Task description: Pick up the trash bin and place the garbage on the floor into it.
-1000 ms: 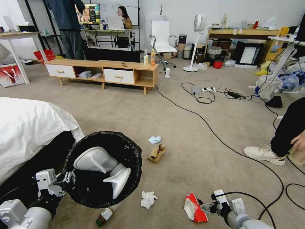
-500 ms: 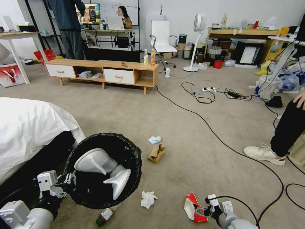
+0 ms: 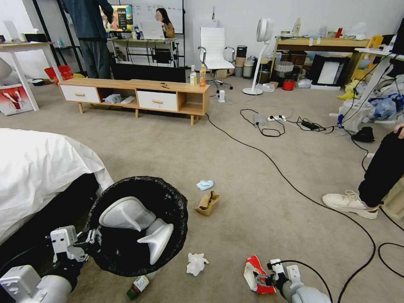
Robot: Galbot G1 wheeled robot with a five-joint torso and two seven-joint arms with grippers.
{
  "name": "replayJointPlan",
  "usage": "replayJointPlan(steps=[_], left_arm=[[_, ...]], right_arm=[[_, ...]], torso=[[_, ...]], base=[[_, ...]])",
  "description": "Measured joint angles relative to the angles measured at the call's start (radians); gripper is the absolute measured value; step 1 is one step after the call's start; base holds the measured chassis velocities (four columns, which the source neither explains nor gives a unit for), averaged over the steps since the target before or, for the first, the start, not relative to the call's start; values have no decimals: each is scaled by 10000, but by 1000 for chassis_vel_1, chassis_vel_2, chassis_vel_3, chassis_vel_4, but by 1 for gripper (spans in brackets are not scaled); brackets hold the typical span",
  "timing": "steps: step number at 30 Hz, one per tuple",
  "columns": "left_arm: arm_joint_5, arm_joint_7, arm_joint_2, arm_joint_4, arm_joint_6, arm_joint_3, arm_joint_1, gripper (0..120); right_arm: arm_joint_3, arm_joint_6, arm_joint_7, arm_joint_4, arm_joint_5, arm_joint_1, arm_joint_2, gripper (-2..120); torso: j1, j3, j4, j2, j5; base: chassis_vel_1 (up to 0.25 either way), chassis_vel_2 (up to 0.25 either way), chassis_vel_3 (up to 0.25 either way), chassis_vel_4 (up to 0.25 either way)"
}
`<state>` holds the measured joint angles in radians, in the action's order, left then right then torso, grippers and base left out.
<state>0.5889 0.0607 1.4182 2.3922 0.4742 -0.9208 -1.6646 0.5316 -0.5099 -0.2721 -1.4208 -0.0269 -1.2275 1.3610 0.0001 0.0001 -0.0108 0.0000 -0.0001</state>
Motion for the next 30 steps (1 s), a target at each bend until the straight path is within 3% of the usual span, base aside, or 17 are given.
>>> replayJointPlan(steps=[30], left_arm=[[-142, 28, 64, 52, 52, 49, -42, 2]], right_arm=[[-281, 421, 75, 1371, 201, 687, 267, 100]], torso=[[0, -1, -1, 0, 1]], base=[[0, 0, 0, 0]])
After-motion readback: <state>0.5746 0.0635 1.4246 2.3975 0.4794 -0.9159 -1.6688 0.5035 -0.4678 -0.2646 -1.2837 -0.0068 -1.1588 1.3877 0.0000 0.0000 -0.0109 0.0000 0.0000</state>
